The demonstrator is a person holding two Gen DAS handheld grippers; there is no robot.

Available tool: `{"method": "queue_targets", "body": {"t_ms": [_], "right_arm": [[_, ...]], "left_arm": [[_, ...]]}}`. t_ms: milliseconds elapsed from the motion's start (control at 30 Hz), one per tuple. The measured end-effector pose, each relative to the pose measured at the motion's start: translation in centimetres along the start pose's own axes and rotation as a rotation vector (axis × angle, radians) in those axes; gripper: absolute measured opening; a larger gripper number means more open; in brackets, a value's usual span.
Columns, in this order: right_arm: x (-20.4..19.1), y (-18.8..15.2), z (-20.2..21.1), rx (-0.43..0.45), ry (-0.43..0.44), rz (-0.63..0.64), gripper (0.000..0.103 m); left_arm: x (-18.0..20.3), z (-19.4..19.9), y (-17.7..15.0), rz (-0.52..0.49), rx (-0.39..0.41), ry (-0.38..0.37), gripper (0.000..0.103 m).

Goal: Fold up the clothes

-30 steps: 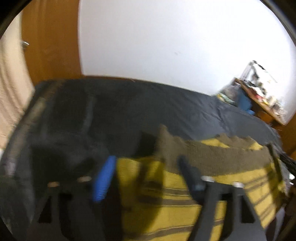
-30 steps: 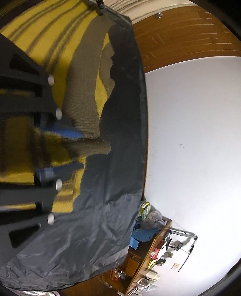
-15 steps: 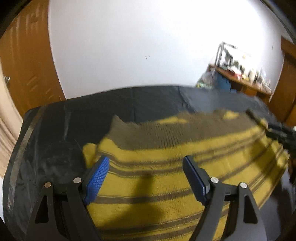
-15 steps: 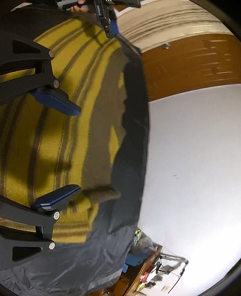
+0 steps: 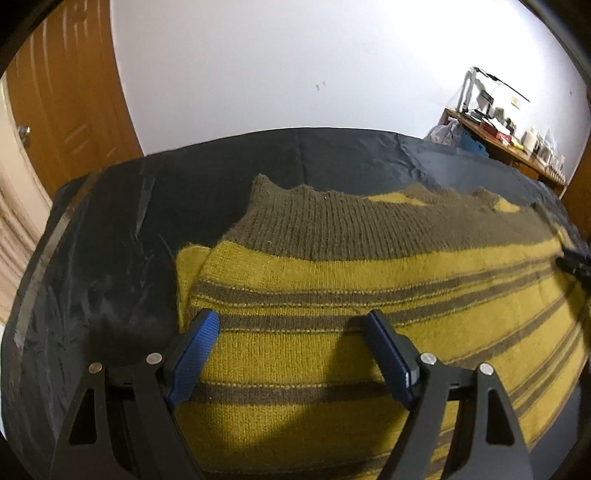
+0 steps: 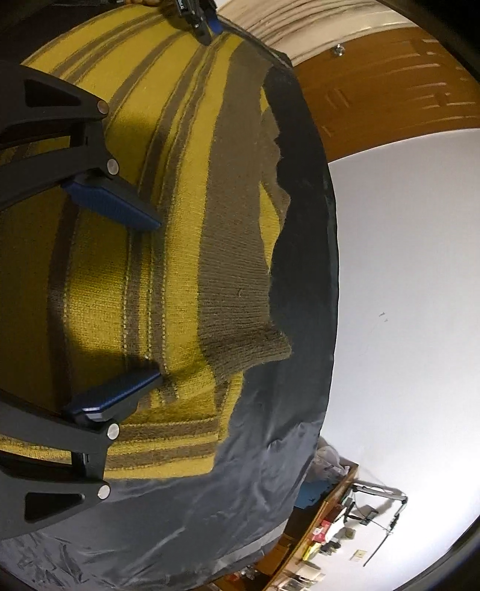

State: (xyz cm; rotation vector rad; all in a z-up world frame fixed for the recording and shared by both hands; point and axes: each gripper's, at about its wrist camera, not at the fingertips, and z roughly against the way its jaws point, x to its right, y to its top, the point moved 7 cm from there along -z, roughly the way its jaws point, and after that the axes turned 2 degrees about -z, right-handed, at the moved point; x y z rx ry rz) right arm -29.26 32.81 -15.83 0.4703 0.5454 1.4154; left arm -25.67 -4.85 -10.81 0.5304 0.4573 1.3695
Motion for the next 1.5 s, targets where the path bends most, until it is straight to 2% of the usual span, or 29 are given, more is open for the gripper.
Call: {"method": "queue_targets", "body": {"t_ms": [67,167,300,400,533,767,867,1033,1133,1233,1333,1500], "right_arm": [[-0.6,0.9,0.6,0.007,0.017,-0.022,0.079],[-1.7,2.7,1.2,0.029,0.025,-0.024,0.079],[-3.0,4.5,-0.4,0.011,0.018,-0.003,0.079],[-3.4,3.9,-2.2,-0.024,0.001,0.005,0.079],[-3.9,3.3,-3.0,-0.014,-0.037,0.064,0.082],[-4.2,3.2,-2.5,-0.004,-0.041,0.055,0.083],[-5.2,2.7,-1.0,0.018,-0.021,0.043,0.083],[-9.3,1.7,2.0,0.072,0.038,0.119,0.083],[-10.7,0.9,2.5,0.068,0.056,0.15,0.083],[-11.2,-0.3,2.2,0.051,0.059,0.152,0.083],[-10.2,-1.4,1.2,0.022,0.044,0.142,0.083],[-10.0,-2.0,1.0,0.043,0.041,0.157,0.085]], "left_arm": [[0.6,0.8,0.9,0.032,-0.003,-0.038,0.084],[1.5,1.2,2.9,0.024,0.01,-0.038,0.084],[2.0,-0.8,4.0,0.013,-0.03,-0.01,0.084],[1.7,-2.7,3.7,0.024,-0.073,0.013,0.084],[2.2,-3.8,3.3,-0.005,-0.052,0.016,0.086],[2.5,-3.6,3.0,-0.017,-0.034,0.039,0.088],[3.9,-2.3,2.9,-0.046,0.0,0.059,0.088],[8.3,0.4,1.8,-0.121,0.052,-0.014,0.088],[10.2,1.2,0.8,-0.157,0.06,-0.046,0.088],[11.9,1.0,-0.6,-0.188,0.045,-0.059,0.088],[12.5,0.3,-1.7,-0.2,0.036,-0.042,0.088],[12.4,0.1,-2.2,-0.158,0.042,-0.057,0.088]]}}
